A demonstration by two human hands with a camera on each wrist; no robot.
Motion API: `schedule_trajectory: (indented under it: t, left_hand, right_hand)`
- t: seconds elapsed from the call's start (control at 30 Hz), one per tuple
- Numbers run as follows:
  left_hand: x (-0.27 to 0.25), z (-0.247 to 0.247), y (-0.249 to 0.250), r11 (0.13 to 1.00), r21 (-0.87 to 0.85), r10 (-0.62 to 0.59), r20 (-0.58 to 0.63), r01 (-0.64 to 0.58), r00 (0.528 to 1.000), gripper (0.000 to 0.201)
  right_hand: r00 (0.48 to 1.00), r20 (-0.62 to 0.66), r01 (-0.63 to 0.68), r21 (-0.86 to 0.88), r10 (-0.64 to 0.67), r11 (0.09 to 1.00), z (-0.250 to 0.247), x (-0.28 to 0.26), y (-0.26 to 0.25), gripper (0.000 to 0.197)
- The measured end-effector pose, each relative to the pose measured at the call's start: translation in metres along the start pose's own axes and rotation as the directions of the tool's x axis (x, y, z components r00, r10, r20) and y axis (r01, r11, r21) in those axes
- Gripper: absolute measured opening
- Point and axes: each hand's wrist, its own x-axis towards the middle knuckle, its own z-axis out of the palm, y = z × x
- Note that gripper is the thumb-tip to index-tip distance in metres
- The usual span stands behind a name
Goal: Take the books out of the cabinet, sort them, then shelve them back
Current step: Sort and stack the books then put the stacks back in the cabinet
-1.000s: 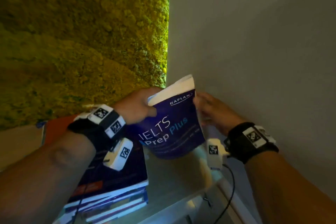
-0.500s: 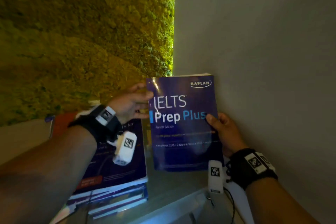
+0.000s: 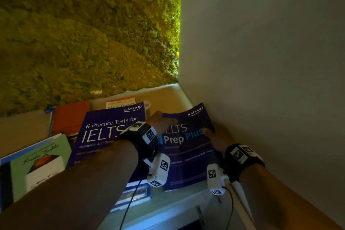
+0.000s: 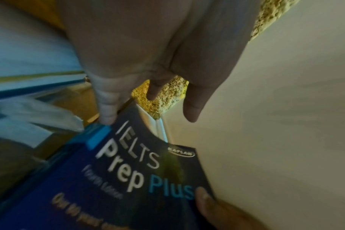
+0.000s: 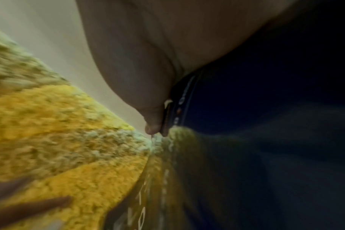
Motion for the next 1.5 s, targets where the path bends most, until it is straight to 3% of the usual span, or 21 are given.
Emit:
schedule_trajectory:
  t: [0.07, 0.13, 0.23, 0.3, 0.33, 0.4, 0.43, 0.5, 0.57, 0.7, 0.8, 0.9, 0.97, 1.07, 1.13, 1.23, 1.37, 1.5]
  left_hand:
    - [-0.007, -0.005, -0.005, 0.992, -0.126, 0.013, -0.041, -0.018, 0.999, 0.062]
    - [-0.022, -0.021, -0.003, 0.973, -0.161, 0.150, -0.088, -0.162, 0.985, 0.052]
    - [-0.042, -0.080, -0.018, 0.928, 0.114, 0.371, -0.264, -0.354, 0.890, 0.032]
    - [-0.051, -0.128, -0.039, 0.898, 0.351, 0.390, -0.357, -0.265, 0.849, 0.033]
    - [-0.056, -0.151, -0.052, 0.873, 0.473, 0.333, -0.396, -0.121, 0.856, 0.040]
    - [-0.065, -0.186, -0.078, 0.791, 0.584, 0.150, -0.472, 0.182, 0.869, 0.060]
    - [-0.069, -0.199, -0.090, 0.775, 0.575, 0.059, -0.476, 0.260, 0.878, 0.072]
    - [-0.077, -0.206, -0.103, 0.856, 0.450, -0.058, -0.408, 0.255, 0.911, 0.091]
    - [-0.080, -0.206, -0.107, 0.903, 0.371, -0.073, -0.364, 0.216, 0.929, 0.091]
    - [-0.085, -0.201, -0.105, 0.914, 0.345, -0.067, -0.386, 0.212, 0.920, 0.079]
    - [-0.089, -0.200, -0.103, 0.954, 0.245, -0.064, -0.399, 0.174, 0.915, 0.080]
    - [-0.097, -0.180, -0.082, 1.000, 0.010, -0.022, -0.390, 0.028, 0.921, 0.063]
    - [-0.103, -0.153, -0.060, 0.980, -0.167, 0.040, -0.354, -0.105, 0.934, 0.061]
    - [-0.103, -0.106, -0.032, 0.936, -0.280, 0.142, -0.261, -0.216, 0.955, 0.058]
    - [-0.094, -0.073, -0.023, 0.930, -0.305, 0.165, -0.160, -0.207, 0.973, 0.048]
    - [-0.068, -0.026, -0.027, 0.959, -0.268, 0.078, -0.063, -0.092, 0.995, 0.043]
    - [-0.044, 0.009, -0.036, 0.991, -0.133, 0.013, -0.121, -0.030, 0.993, 0.037]
    - [-0.042, 0.017, -0.032, 0.998, -0.049, -0.031, -0.038, 0.029, 0.999, 0.022]
  right_hand:
    - [0.998, 0.014, -0.053, -0.007, 0.053, 0.999, 0.008, 0.009, 0.006, 0.035]
    - [0.994, 0.052, -0.088, -0.127, 0.096, 0.988, 0.014, 0.017, 0.013, 0.039]
    - [0.991, 0.086, -0.065, -0.325, 0.098, 0.944, 0.024, 0.031, 0.008, 0.053]
    - [0.999, 0.046, 0.040, -0.340, -0.026, 0.940, 0.031, 0.025, -0.019, 0.072]
    - [0.993, 0.032, 0.114, -0.326, -0.110, 0.939, 0.035, 0.016, -0.039, 0.071]
    - [0.963, 0.125, 0.266, -0.288, -0.240, 0.920, 0.051, -0.008, -0.080, 0.048]
    - [0.941, 0.218, 0.310, -0.249, -0.259, 0.917, 0.064, -0.019, -0.095, 0.043]
    - [0.925, 0.340, 0.216, -0.106, -0.169, 0.971, 0.093, -0.036, -0.110, 0.049]
    - [0.920, 0.372, 0.152, -0.042, -0.126, 0.987, 0.115, -0.042, -0.109, 0.052]
    - [0.918, 0.366, 0.141, 0.066, -0.155, 0.988, 0.132, -0.046, -0.103, 0.013]
    - [0.926, 0.329, 0.146, 0.149, -0.188, 0.978, 0.127, -0.050, -0.108, 0.012]
    - [0.942, 0.272, 0.147, 0.196, -0.198, 0.969, 0.104, -0.046, -0.111, 0.016]
    - [0.952, 0.191, 0.219, 0.127, -0.240, 0.968, 0.077, -0.042, -0.113, 0.012]
    - [0.962, 0.044, 0.270, -0.039, -0.269, 0.962, 0.029, -0.019, -0.108, 0.028]
    - [0.979, 0.004, 0.202, -0.112, -0.203, 0.973, 0.001, -0.003, -0.096, 0.024]
    - [0.989, -0.050, 0.121, -0.268, -0.139, 0.956, -0.021, 0.011, -0.078, 0.022]
    - [1.000, 0.006, 0.015, -0.399, -0.014, 0.917, -0.013, 0.009, -0.048, 0.025]
    - [0.997, 0.048, -0.028, -0.496, 0.060, 0.868, 0.002, 0.011, -0.018, 0.021]
